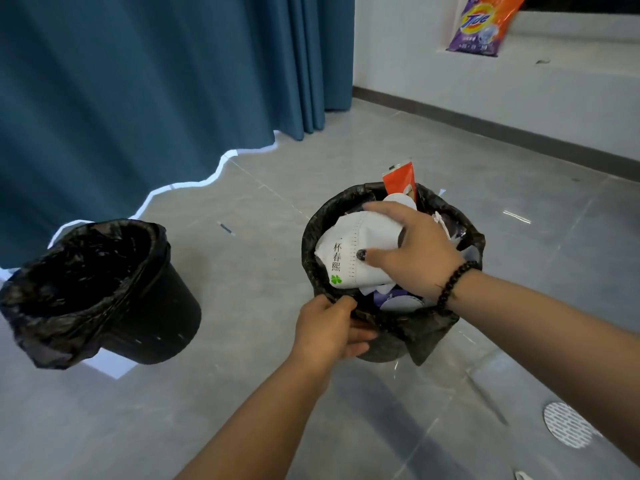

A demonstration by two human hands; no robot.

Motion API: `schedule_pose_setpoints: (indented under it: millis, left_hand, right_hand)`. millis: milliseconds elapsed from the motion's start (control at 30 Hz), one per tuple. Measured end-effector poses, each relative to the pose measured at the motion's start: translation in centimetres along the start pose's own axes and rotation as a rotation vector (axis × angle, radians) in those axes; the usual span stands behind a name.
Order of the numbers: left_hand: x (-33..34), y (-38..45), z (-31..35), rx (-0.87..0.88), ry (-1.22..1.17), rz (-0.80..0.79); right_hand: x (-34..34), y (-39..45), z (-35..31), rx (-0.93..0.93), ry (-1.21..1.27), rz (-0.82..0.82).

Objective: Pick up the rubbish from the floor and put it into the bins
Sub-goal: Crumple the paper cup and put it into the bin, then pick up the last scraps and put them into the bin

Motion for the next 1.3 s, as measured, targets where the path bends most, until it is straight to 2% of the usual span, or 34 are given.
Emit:
schedule_pose_setpoints:
  millis: [100, 267, 400, 533, 733, 867, 933, 1033, 1233, 1300]
  left_hand:
    - [0.0, -0.2, -0.2, 0.013, -0.074, 0.015]
    - [1.0, -1.9, -1.7, 0.036, -0.130, -0.015]
    - [1.7, -3.2, -2.6, 0.048, -0.130, -0.044]
    - [2.3, -3.9, -3.3, 0.027, -0.095, -0.113]
    - [2.3, -4.0, -3.2, 0.032, -0.093, -0.166]
    - [2.0, -4.1, -3.0, 0.024, -0.118, -0.179]
    - [1.9, -3.9, -3.0, 0.032, -0.109, -0.177]
    - [1.8, -3.7, -3.1, 0.037, -0.113, -0.160]
    - [2.4, -3.3, -2.8, 0.062, -0.155, -0.138]
    - [2.9, -3.0, -2.7, 0.053, -0.168, -0.144]
  right_hand:
    - [1.0, 0.4, 0.3, -0.076, -0.156, -0.105]
    - [4.0, -0.4, 2.5, -0.329, -0.668, -0.381]
    - [6.1, -2.2, 4.6, -0.356, -0.807, -0.534]
    - [5.9, -1.4, 6.3, -0.275, -0.962, -0.693]
    - [6.5, -1.4, 7.7, -0.311, -0.947, -0.812]
    - [4.6, -1.4, 5.7, -0.252, -0.711, -0.838]
    - [3.1, -1.2, 4.9, -0.218, -0.664, -0.806]
    - [0.5, -1.3, 3.6, -0.165, -0.479, -0.644]
    - [-8.1, -4.9, 1.6, -0.137, 0.293, -0.017]
    - [-10.1, -7.0, 3.2, -0.102, 0.411, 0.220]
Point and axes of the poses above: each hand's wrist, its own y-axis towards the middle knuckle, its own x-axis out of the palm, z = x × y, the point moved 5 cm from there along y, towards the middle knuckle, and after that the axes turned 10 degrees about z, right-handed, at the moved point
